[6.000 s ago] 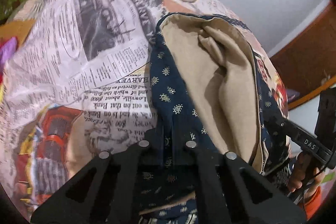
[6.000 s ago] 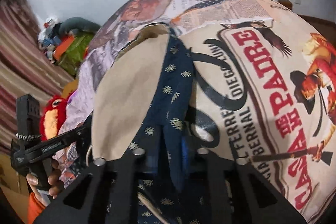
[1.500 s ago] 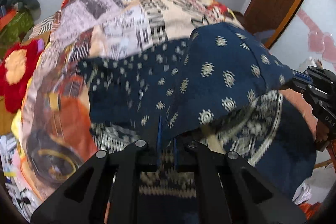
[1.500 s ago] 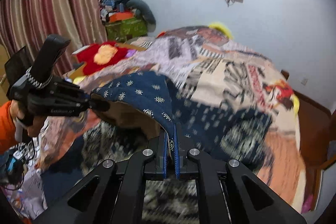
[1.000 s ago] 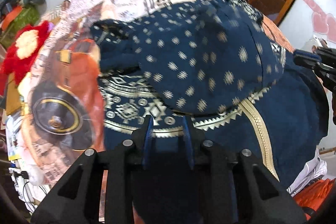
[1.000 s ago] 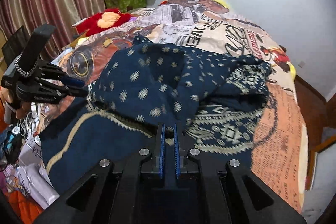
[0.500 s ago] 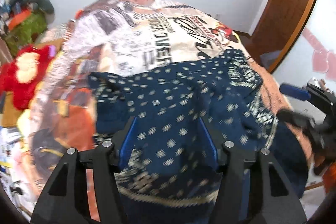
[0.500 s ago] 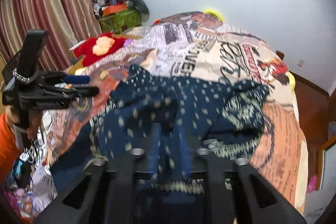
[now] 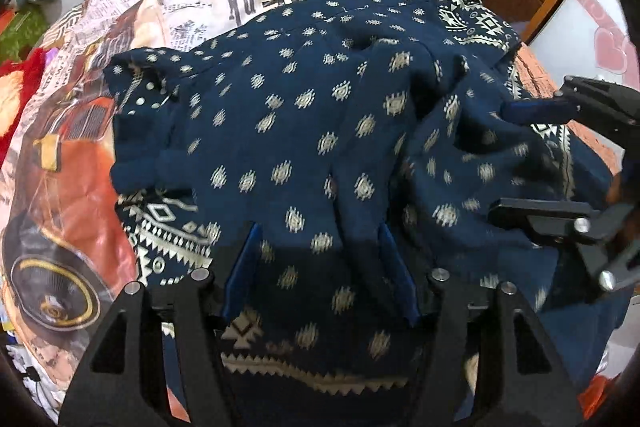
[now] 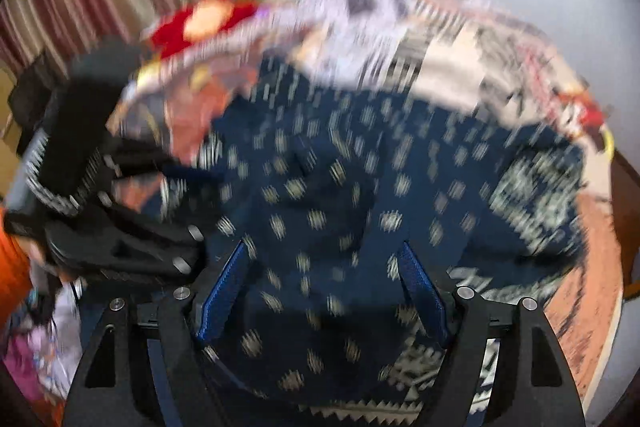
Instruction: Fold large clothes
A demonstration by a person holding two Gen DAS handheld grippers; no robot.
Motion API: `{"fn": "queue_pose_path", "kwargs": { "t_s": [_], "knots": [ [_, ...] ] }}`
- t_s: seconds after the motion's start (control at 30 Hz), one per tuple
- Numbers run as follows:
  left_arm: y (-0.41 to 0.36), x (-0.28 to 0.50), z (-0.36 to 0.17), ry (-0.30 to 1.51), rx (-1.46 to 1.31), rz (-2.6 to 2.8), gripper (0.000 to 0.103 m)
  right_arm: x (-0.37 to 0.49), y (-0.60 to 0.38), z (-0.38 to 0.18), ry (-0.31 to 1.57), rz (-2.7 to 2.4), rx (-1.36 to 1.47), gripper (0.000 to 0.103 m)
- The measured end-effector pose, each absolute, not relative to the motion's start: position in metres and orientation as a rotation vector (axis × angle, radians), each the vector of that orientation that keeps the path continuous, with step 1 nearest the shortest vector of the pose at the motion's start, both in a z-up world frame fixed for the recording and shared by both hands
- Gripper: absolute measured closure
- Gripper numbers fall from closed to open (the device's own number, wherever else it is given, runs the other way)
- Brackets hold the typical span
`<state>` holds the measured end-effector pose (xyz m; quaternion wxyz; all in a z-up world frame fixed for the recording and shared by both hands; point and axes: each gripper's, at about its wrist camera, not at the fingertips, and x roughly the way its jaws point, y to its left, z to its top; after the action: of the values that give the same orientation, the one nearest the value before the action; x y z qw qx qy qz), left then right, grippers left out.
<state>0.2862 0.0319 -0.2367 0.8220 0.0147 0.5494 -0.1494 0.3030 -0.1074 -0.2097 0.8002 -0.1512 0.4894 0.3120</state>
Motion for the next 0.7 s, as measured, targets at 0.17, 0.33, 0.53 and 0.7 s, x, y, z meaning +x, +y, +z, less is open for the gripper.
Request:
{"fn": "queue_pose_path", "kwargs": {
  "t_s": [0.17,0.33,0.53,0.7],
  "knots": [
    [0.045,0.265,-0.227,1.148,-0.026,-0.307,0.04,0.283,-0.123,-0.211,1.051,0.654,-0.365,0.027],
    [0.062,0.243,-0.204,1.09,-0.027,-0.254,0.04,0.263,-0.146,-0.193,1.002,0.608,-0.314,0.027],
    [0.09,0.217,-0.17,0.999,-0.012,-0.151,0.04,0.223,-0.174,-0.154,0.815,0.487,-0.323,0.026],
    [0.116,0.189,-0.155,0.951,-0.05,-0.086,0.039,0.185,-0.196,-0.125,0.661,0.396,-0.297,0.016]
  ]
}}
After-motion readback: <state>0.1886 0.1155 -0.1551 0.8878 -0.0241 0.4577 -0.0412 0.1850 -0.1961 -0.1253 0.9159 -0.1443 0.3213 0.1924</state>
